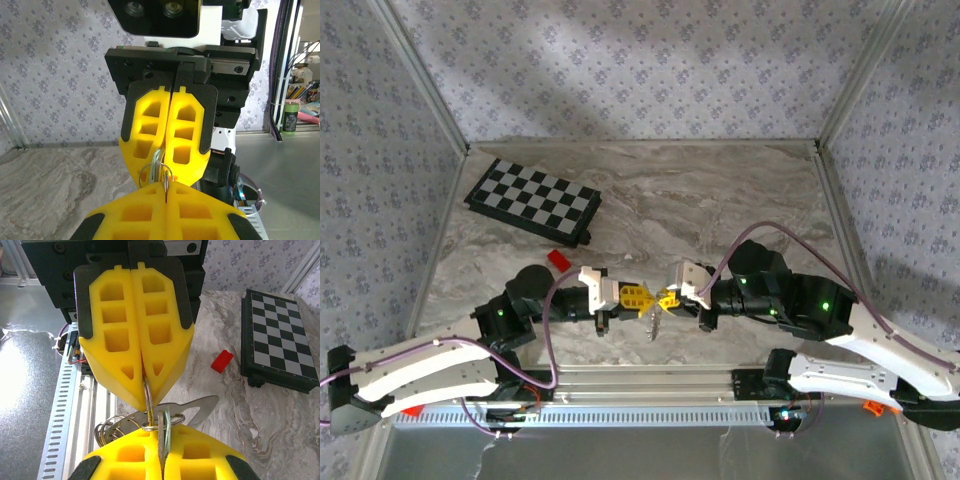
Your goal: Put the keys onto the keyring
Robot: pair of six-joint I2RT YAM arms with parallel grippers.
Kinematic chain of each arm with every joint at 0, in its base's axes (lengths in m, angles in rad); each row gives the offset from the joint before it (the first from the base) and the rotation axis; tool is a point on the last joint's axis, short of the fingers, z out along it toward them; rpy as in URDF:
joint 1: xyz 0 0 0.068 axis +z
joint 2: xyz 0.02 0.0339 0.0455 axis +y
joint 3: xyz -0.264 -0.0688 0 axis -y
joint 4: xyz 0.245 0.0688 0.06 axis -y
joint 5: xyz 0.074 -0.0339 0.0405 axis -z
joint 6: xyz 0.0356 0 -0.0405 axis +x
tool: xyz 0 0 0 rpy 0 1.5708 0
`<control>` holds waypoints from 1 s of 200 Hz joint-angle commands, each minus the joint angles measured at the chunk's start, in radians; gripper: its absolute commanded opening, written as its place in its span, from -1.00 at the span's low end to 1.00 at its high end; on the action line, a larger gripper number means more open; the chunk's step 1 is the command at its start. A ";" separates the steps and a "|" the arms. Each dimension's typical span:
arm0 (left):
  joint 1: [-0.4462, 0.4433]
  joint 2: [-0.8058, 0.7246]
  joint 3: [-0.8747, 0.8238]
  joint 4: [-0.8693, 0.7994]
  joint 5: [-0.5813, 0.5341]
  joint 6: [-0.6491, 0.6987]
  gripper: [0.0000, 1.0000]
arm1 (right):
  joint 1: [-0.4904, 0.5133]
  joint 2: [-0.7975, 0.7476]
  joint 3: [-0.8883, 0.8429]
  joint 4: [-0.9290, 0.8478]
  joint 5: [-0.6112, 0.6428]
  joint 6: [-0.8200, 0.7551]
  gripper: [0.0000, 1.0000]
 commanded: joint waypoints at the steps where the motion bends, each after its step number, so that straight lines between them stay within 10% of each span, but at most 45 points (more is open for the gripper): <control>1: 0.005 0.005 0.059 -0.080 -0.040 0.020 -1.00 | -0.008 -0.015 0.007 0.005 0.004 0.010 -1.00; 200: 0.004 -0.001 0.087 -0.292 -0.135 0.035 -1.00 | -0.009 0.039 0.030 -0.023 0.104 -0.002 -1.00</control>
